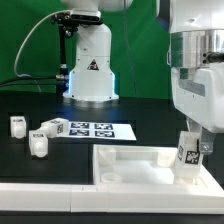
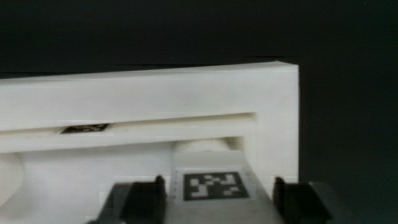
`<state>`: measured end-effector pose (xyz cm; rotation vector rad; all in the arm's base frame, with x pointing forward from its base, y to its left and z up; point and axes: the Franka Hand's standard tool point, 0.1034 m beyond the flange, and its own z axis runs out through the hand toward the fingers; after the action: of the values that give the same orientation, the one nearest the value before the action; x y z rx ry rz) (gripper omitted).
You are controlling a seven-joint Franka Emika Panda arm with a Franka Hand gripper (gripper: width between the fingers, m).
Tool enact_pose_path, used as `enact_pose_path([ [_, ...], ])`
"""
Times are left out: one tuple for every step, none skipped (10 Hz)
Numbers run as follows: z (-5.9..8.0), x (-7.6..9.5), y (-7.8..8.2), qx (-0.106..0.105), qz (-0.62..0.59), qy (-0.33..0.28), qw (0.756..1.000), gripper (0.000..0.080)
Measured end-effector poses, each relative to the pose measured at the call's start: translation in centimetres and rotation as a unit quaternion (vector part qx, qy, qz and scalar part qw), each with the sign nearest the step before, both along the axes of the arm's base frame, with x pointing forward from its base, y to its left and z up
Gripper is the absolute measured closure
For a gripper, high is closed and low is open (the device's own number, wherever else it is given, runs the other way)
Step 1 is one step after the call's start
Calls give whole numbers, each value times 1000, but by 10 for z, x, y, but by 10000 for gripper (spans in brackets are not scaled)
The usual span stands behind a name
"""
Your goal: Assemble one leg
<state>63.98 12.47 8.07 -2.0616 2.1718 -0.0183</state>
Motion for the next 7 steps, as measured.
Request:
enact_pose_path([
  [-1, 0, 0, -1, 3, 0, 1000, 513],
  [-1, 0, 0, -2, 14, -1, 1000, 347],
  [-1, 0, -4, -11, 73, -4, 997, 198],
  [1, 1, -13, -20, 172, -9, 985, 198],
  [1, 1, -16, -27, 241, -14, 970, 165],
  [0, -1, -15, -31, 300, -16, 953, 153],
  [0, -1, -16, -35, 324, -18, 945, 153],
])
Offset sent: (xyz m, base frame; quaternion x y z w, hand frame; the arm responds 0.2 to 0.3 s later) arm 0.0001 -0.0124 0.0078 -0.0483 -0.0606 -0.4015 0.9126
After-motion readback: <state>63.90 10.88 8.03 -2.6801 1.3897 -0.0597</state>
